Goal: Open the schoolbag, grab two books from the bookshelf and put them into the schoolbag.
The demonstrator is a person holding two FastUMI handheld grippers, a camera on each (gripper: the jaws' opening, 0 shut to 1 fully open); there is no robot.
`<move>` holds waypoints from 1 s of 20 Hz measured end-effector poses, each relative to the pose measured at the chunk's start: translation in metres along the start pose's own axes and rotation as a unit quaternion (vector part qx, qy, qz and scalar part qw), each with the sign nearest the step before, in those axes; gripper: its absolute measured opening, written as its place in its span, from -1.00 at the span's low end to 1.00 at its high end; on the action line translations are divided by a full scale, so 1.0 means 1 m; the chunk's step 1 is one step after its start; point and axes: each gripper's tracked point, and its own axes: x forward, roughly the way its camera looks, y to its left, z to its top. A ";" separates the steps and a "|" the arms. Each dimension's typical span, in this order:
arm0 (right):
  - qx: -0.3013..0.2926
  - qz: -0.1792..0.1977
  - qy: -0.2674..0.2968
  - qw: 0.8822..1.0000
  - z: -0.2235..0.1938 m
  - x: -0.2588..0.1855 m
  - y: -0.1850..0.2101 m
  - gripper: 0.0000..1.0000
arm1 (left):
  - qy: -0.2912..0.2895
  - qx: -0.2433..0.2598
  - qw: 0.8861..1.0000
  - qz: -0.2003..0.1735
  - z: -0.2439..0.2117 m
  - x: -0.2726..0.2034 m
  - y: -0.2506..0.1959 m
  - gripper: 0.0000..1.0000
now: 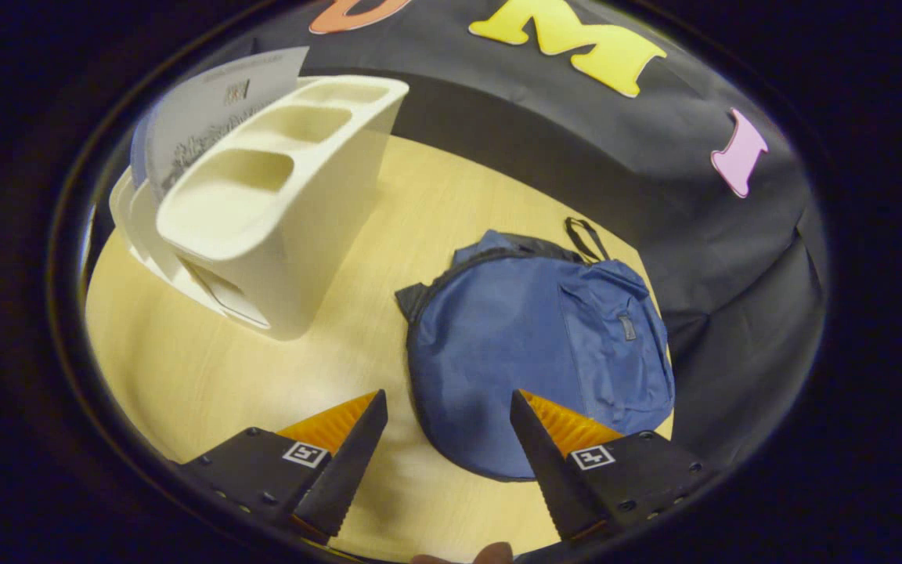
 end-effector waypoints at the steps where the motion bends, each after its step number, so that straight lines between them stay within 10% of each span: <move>1: -0.009 -0.015 0.004 1.000 -0.002 0.009 -0.002 0.93 | 0.003 -0.001 1.000 0.001 -0.001 0.000 0.001 0.97; 9: -0.027 -0.105 0.011 0.994 -0.002 0.038 -0.023 0.93 | 0.021 -0.008 1.000 0.010 -0.015 -0.001 0.003 0.97; 18: -0.003 -0.102 -0.036 0.994 0.019 0.008 -0.039 -0.64 | 0.027 -0.021 0.999 0.004 -0.017 0.009 -0.004 0.98; 20: -0.005 -0.111 -0.032 0.993 0.019 0.009 -0.049 -0.63 | 0.031 -0.026 0.999 0.004 -0.022 0.012 -0.004 0.98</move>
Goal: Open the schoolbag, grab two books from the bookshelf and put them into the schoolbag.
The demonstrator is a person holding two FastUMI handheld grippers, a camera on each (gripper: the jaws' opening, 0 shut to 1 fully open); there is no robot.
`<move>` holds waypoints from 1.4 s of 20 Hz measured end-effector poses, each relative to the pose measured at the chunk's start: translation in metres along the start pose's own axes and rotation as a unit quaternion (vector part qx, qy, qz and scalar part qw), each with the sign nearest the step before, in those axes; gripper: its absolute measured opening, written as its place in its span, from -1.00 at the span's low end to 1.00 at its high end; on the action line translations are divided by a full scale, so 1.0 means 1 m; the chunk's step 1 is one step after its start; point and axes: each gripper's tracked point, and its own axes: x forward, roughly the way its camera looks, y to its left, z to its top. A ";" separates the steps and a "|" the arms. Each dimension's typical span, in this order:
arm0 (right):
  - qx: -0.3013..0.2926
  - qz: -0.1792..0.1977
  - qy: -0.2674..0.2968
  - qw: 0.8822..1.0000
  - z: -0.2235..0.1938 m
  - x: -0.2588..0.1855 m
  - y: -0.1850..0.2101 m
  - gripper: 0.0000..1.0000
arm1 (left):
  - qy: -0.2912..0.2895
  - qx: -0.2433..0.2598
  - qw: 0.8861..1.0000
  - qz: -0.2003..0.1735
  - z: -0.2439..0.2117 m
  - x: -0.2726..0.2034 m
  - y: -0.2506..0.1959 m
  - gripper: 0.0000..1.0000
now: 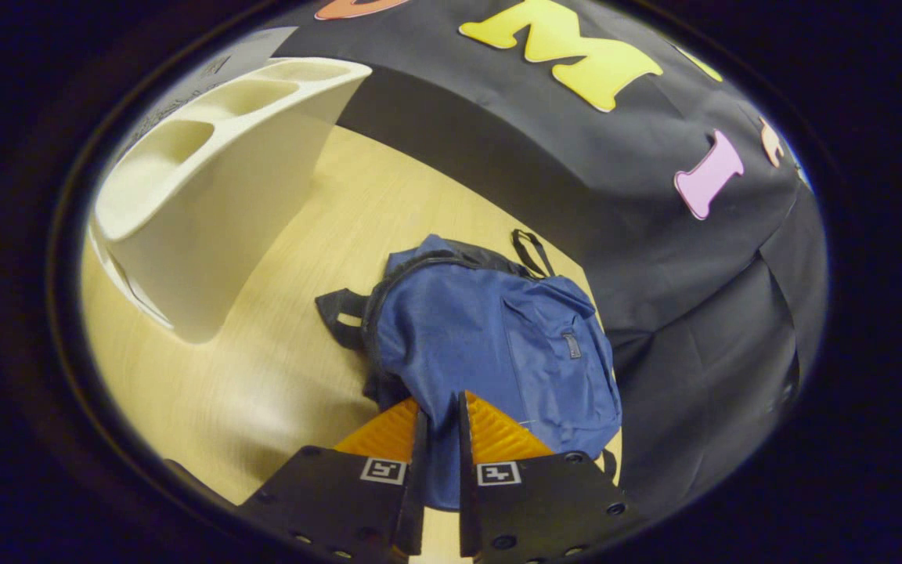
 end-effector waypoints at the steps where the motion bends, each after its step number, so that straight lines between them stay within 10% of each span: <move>1: -0.003 -0.013 0.001 1.000 -0.001 0.004 -0.005 -0.63 | 0.001 0.000 1.000 -0.001 -0.001 0.001 0.000 0.98; 7: -0.009 -0.013 0.038 0.999 -0.013 0.037 0.010 -0.18 | 0.001 0.008 1.000 -0.008 -0.002 0.004 0.000 0.98; 10: 0.004 0.004 0.046 0.999 -0.009 0.033 0.007 -0.89 | 0.004 0.007 1.000 -0.008 -0.002 0.007 0.002 0.98; 20: 0.081 0.130 0.035 0.988 0.015 -0.010 -0.070 -0.90 | 0.099 -0.008 0.994 -0.040 -0.042 0.051 -0.017 0.98; 28: 0.102 0.173 0.049 0.978 0.034 -0.022 -0.174 -0.89 | 0.238 -0.013 0.968 -0.075 -0.085 0.099 -0.040 0.99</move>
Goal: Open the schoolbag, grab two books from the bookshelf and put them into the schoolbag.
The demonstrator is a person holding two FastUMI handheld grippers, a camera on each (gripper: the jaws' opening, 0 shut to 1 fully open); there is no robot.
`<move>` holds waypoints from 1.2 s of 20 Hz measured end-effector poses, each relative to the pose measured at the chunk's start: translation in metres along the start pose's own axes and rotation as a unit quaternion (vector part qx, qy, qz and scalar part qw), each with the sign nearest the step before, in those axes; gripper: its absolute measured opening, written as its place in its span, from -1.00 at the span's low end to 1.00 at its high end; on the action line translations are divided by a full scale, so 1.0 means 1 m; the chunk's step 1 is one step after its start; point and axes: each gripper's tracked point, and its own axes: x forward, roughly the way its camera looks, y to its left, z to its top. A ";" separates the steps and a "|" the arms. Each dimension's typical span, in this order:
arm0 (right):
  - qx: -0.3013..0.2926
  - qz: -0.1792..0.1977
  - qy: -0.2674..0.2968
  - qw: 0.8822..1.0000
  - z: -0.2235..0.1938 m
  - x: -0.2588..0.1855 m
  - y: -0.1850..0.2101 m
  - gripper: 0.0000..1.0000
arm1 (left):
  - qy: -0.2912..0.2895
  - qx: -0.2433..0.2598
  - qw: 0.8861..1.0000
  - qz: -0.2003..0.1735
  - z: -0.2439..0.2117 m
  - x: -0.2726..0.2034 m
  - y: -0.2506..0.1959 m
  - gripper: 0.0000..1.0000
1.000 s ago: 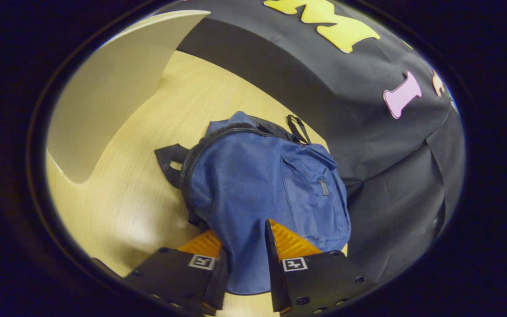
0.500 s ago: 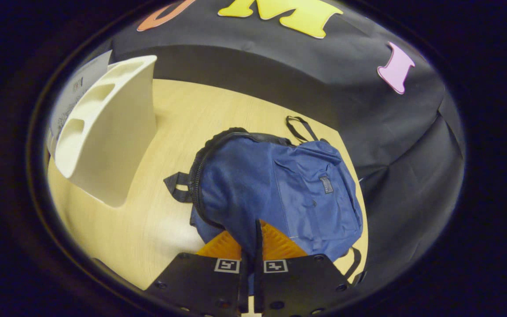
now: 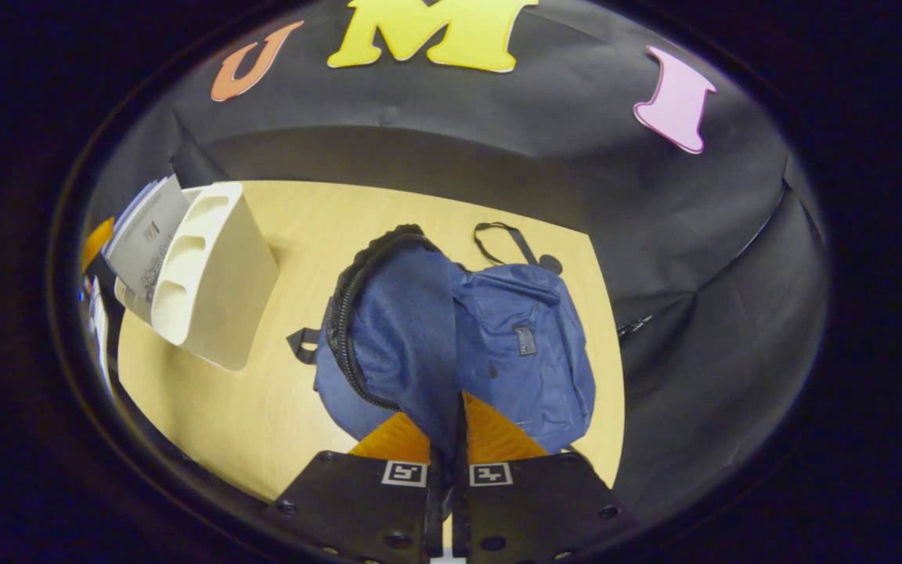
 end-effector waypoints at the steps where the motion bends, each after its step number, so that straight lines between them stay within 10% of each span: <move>1: -0.002 -0.002 -0.003 1.000 0.006 -0.003 -0.014 -0.89 | 0.023 -0.005 1.000 -0.003 -0.004 0.004 -0.001 0.99; 11: 0.013 0.035 0.014 0.999 0.031 -0.023 -0.085 -0.89 | 0.179 -0.012 0.984 -0.006 -0.029 0.059 -0.003 0.98; 24: 0.000 0.078 0.038 0.996 0.040 -0.020 -0.103 -0.89 | 0.412 0.069 0.909 0.005 -0.064 0.081 0.023 0.74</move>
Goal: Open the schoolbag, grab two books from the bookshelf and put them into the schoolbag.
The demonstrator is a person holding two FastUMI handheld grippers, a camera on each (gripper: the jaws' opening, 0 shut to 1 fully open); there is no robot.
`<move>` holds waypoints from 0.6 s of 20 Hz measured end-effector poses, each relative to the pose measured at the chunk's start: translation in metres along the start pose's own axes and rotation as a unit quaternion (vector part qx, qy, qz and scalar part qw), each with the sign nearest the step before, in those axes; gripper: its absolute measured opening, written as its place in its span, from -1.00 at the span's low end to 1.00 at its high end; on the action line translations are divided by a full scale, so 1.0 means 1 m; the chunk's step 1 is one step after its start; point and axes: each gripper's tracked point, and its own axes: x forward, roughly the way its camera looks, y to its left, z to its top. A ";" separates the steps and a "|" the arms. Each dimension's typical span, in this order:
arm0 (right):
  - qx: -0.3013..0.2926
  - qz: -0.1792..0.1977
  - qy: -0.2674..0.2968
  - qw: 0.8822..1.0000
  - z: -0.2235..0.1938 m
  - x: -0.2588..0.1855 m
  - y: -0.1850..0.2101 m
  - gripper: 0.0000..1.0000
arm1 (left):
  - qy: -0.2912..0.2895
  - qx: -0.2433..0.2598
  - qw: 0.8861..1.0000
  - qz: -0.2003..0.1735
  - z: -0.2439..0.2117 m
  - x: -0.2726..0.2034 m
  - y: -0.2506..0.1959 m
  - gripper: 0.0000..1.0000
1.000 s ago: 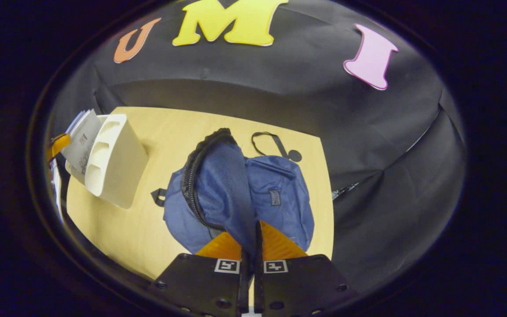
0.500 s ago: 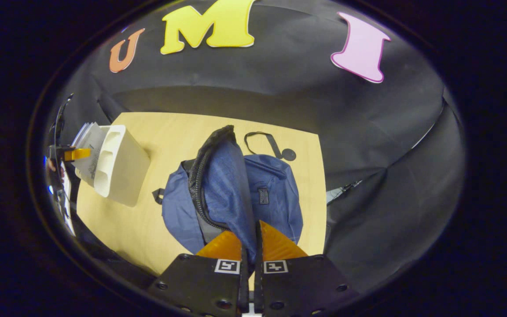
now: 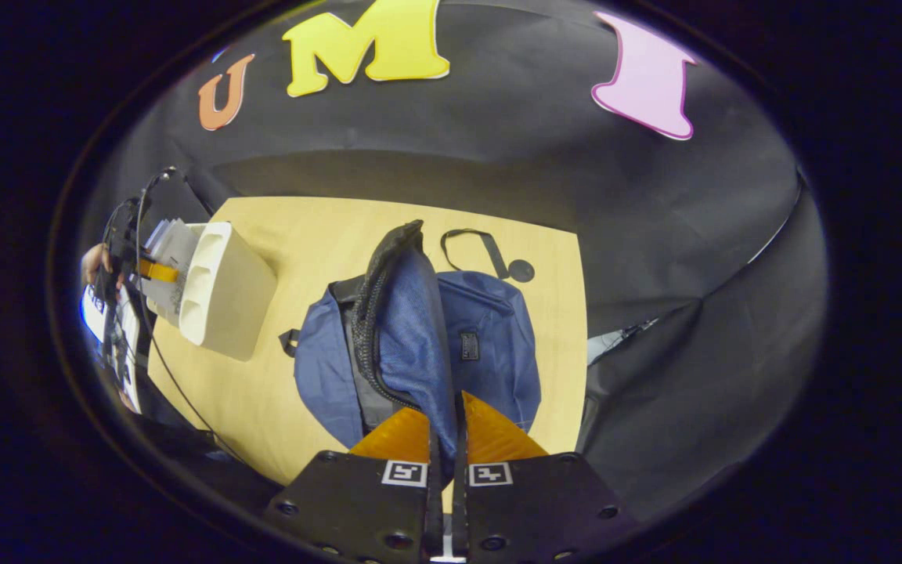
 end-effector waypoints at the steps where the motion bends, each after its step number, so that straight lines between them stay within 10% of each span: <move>1: 0.000 0.002 -0.001 1.000 0.002 0.000 0.001 -0.91 | 0.007 0.005 1.000 0.003 0.001 0.001 0.001 0.72; 12: 0.010 0.010 0.004 1.000 -0.006 -0.001 0.006 -0.91 | 0.051 -0.043 0.998 -0.001 -0.008 0.009 -0.019 0.03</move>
